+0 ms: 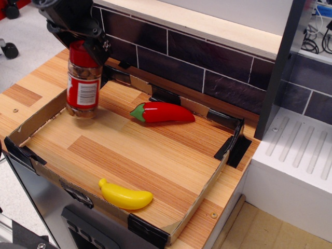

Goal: Upright basil bottle

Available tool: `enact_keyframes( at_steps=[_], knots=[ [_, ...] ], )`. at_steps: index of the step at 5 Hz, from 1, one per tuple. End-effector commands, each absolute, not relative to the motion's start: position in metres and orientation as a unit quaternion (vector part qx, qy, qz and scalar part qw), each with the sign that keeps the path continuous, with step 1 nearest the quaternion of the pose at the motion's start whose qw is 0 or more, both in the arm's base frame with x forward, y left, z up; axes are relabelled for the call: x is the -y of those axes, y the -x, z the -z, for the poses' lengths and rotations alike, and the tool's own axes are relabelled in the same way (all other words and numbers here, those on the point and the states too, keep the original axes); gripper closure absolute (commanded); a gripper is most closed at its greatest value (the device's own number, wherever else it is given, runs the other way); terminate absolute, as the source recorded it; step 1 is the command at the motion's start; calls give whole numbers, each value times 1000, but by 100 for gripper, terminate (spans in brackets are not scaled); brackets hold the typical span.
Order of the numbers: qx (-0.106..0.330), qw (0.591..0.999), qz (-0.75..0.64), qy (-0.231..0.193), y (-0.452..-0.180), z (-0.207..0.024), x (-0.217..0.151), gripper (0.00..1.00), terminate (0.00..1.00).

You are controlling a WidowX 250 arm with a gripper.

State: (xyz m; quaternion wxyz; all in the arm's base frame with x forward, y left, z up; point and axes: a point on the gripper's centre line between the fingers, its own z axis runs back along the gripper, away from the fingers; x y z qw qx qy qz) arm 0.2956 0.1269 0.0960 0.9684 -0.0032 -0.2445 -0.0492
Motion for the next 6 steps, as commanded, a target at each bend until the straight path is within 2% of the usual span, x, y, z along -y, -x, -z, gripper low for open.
enact_keyframes(
  at_steps=[1, 2, 4, 5, 6],
  knots=[
    [334, 941, 43, 14, -297, -121, -132, 100, 0],
    [305, 951, 36, -18, -299, -116, -131, 0, 0],
    [264, 963, -12, -49, -303, -136, -124, 0, 0],
    [270, 957, -62, -84, -311, -159, -115, 0, 0],
    [265, 960, -51, -71, -316, -173, -102, 0, 0]
  ],
)
